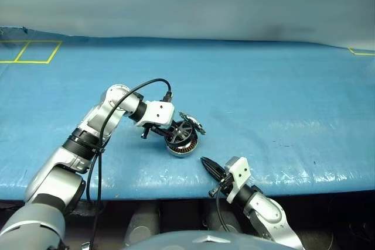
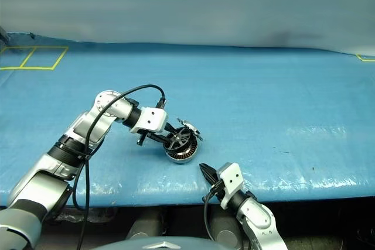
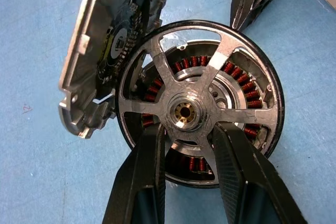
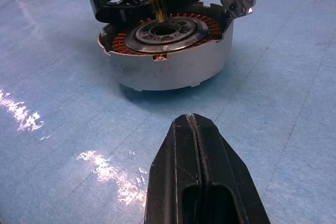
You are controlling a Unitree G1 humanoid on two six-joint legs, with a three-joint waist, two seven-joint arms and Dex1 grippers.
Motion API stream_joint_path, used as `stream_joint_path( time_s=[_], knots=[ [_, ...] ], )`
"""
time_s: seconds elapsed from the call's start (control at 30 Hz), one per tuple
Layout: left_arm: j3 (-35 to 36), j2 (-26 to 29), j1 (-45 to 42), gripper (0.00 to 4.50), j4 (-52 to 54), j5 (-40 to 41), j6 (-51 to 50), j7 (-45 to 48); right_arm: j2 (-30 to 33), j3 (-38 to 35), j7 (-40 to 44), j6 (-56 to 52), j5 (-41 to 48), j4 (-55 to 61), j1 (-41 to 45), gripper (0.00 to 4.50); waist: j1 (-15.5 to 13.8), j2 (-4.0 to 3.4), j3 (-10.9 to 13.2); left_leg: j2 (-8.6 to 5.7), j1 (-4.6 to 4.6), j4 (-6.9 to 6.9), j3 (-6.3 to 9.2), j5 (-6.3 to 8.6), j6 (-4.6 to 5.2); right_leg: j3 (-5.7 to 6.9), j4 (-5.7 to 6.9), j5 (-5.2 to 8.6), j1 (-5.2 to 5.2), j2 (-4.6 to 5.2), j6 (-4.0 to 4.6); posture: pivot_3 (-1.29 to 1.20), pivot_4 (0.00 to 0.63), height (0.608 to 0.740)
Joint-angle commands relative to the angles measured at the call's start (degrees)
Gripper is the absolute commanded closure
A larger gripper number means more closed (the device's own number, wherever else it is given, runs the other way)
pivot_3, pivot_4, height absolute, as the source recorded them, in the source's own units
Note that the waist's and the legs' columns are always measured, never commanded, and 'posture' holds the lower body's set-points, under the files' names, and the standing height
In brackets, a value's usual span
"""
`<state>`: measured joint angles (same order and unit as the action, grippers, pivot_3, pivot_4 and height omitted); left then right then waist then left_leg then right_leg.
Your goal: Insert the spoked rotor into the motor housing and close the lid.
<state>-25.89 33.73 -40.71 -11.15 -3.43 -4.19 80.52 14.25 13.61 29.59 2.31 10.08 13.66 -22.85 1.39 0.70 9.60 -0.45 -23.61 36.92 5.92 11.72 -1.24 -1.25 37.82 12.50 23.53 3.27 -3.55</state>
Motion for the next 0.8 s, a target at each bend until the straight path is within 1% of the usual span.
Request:
stream_joint_path(
  time_s=[0.03, 0.47, 0.8],
  knots=[
    [0.4, 0.0, -1.5, 3.50, 0.3, 0.0, 0.5, 0.3, -0.2, 0.0, -0.3, 0.5, 0.1, 0.4, 0.2, 4.50, 0.0, 0.00, 0.0, 0.00, 0.00, 0.00, 0.00, 0.00, 0.00, 0.00, 0.00, 0.00, 0.00, 0.00, 0.00, 0.00, 0.150, 0.740],
    [-1.4, 0.1, -2.5, 3.50, -0.1, -2.3, 2.2, 1.4, -0.7, 0.0, -0.6, 0.4, -0.3, 0.0, 0.8, 4.50, 0.0, 0.00, 0.0, 0.00, 0.00, 0.00, 0.00, 0.00, 0.00, 0.00, 0.00, 0.00, 0.00, 0.00, 0.00, 0.00, 0.150, 0.740],
    [-3.2, -1.1, -3.3, 3.50, 0.0, -4.5, 2.4, 0.6, -0.7, 0.2, -1.2, 0.5, -0.3, 0.2, 0.7, 4.50, 0.0, 0.00, 0.0, -0.01, 0.00, 0.00, 0.00, 0.00, 0.00, 0.00, 0.00, 0.00, -0.01, 0.00, 0.00, 0.00, 0.150, 0.740]
  ],
)
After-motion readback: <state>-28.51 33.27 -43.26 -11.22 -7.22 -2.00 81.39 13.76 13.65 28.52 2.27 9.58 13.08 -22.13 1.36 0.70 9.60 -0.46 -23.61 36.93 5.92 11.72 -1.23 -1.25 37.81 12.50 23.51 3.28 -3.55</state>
